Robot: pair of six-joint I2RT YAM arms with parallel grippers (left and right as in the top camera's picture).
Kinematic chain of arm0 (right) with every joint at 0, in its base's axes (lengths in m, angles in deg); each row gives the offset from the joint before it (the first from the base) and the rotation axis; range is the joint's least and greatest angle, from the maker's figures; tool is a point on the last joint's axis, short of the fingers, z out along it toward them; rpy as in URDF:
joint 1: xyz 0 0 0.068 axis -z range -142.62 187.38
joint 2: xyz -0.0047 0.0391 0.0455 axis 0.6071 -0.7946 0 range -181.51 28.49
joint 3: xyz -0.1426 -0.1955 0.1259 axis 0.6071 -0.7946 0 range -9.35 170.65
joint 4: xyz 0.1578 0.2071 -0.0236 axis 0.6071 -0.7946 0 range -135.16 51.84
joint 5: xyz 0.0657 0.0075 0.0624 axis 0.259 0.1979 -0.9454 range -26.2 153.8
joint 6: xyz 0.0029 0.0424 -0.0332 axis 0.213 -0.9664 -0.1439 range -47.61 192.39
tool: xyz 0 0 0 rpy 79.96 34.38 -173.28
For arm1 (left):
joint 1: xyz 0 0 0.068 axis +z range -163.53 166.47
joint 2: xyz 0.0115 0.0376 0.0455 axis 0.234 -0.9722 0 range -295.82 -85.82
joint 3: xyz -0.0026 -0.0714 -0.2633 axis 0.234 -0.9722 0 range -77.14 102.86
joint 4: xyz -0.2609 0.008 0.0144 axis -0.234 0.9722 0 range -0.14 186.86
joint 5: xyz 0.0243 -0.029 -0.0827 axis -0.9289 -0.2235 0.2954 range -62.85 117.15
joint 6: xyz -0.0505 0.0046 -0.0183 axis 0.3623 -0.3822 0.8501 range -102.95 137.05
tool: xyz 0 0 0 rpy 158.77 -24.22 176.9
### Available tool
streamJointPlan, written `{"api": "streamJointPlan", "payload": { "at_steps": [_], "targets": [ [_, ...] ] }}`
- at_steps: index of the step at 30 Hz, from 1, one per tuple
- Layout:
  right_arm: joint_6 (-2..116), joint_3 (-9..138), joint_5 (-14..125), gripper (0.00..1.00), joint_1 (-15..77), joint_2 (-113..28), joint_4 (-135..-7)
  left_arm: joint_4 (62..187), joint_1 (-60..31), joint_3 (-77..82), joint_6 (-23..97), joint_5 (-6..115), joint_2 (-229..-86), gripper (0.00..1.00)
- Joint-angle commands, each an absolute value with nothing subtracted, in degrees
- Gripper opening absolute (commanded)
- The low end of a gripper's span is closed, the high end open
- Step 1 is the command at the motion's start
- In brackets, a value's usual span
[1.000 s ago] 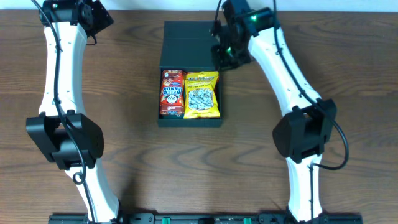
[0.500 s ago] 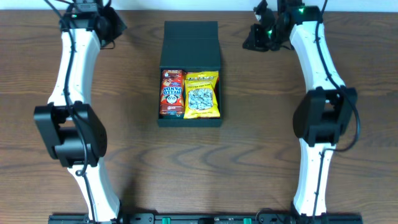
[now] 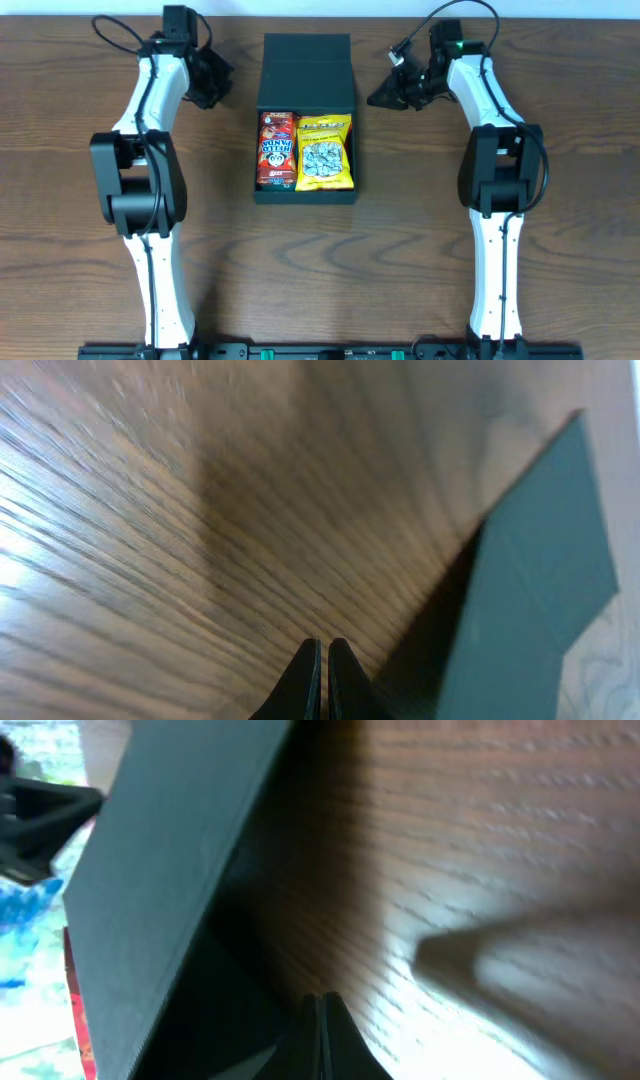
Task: Pack container
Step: 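Move both grippers behind the black box's upright lid, then push the lid forward and down with both grippers to close it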
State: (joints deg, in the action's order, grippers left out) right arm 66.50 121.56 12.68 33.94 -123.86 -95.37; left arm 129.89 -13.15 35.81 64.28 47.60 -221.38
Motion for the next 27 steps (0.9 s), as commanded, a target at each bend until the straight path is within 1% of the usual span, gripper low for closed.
{"api": "streamJointPlan", "payload": {
  "at_steps": [1,3,15,27],
  "targets": [
    [64.86,122.11,8.64,0.01,33.87,-124.61,-94.15,129.46,-13.82,35.79,68.82,51.27,-223.24,0.06],
    [64.03,122.11,8.64,0.01,33.54,-124.89,-93.54,128.71,-14.24,35.79,69.87,54.00,-224.38,0.06],
    [60.49,122.11,3.87,0.01,32.58,-127.86,-92.20,124.87,-15.53,35.79,74.11,59.14,-228.03,0.06],
    [54.96,122.11,-2.31,0.01,29.80,-128.19,-83.18,120.41,-15.53,35.79,74.94,63.25,-228.03,0.06]
  ]
}}
